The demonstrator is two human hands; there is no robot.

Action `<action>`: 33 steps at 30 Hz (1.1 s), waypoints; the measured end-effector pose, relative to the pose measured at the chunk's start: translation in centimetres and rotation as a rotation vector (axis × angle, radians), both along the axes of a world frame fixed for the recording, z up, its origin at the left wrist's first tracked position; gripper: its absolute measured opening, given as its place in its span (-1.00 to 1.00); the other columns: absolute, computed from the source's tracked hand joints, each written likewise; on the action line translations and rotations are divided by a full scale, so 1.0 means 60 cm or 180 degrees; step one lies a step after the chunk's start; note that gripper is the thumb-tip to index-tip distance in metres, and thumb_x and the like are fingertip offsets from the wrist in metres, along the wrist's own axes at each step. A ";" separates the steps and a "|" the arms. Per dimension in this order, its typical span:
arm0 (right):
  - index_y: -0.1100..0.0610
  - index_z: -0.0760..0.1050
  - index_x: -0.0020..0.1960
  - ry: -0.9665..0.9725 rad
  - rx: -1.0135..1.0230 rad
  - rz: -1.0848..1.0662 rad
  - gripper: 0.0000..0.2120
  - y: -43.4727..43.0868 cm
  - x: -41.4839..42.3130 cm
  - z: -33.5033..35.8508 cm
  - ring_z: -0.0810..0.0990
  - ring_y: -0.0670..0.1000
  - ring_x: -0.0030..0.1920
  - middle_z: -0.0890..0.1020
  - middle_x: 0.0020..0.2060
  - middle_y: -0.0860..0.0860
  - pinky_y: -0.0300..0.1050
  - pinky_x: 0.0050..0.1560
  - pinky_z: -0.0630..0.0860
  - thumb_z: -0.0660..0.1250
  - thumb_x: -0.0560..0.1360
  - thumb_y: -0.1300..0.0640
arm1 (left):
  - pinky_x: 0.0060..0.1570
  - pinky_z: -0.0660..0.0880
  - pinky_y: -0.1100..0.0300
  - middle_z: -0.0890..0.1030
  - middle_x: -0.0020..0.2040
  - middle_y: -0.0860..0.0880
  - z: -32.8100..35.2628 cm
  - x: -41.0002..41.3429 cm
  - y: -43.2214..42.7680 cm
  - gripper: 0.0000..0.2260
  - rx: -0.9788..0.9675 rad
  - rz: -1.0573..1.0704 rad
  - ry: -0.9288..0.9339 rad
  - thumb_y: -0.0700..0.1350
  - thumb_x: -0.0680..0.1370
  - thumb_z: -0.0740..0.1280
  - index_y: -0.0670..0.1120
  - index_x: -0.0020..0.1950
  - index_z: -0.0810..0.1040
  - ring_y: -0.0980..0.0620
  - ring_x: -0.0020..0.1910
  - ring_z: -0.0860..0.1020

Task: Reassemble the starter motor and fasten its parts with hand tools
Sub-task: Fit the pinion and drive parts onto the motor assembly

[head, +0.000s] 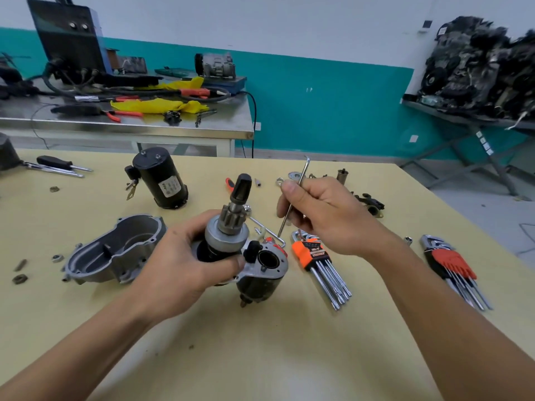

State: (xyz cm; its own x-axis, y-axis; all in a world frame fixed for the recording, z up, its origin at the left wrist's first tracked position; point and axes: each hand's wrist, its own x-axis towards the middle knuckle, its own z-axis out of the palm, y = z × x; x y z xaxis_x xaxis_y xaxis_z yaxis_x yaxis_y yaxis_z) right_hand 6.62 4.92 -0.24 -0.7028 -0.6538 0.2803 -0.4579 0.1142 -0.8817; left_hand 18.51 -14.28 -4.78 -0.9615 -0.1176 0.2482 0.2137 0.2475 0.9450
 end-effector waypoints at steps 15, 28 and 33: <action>0.06 0.51 -0.18 0.0642 0.0426 0.0497 -0.73 -0.057 0.015 -0.005 0.51 -0.13 -0.34 0.51 -0.37 -0.07 -0.27 -0.28 0.44 0.17 0.67 0.11 | -0.25 0.58 0.26 0.61 -0.13 -0.15 -0.009 0.028 -0.022 -0.65 0.0034 -0.0008 0.0009 -0.18 0.35 0.50 0.12 0.08 0.63 0.10 -0.21 0.59; 0.04 0.53 -0.20 0.0797 0.0349 0.0303 -0.72 -0.054 0.017 -0.024 0.51 -0.16 -0.37 0.53 -0.41 -0.11 -0.32 -0.30 0.43 0.19 0.66 0.08 | -0.14 0.60 0.19 0.62 -0.09 -0.18 -0.014 0.022 -0.028 -0.63 -0.0032 -0.0036 -0.0017 -0.16 0.34 0.52 0.10 0.11 0.63 0.05 -0.17 0.60; -0.01 0.55 -0.20 0.0866 0.0328 0.0292 -0.75 -0.054 0.021 -0.026 0.53 -0.16 -0.36 0.55 -0.42 -0.11 -0.28 -0.29 0.47 0.24 0.64 0.07 | -0.17 0.59 0.26 0.63 -0.11 -0.15 -0.014 0.023 -0.028 -0.63 -0.0002 -0.0050 -0.0001 -0.15 0.33 0.51 0.12 0.10 0.64 0.09 -0.18 0.60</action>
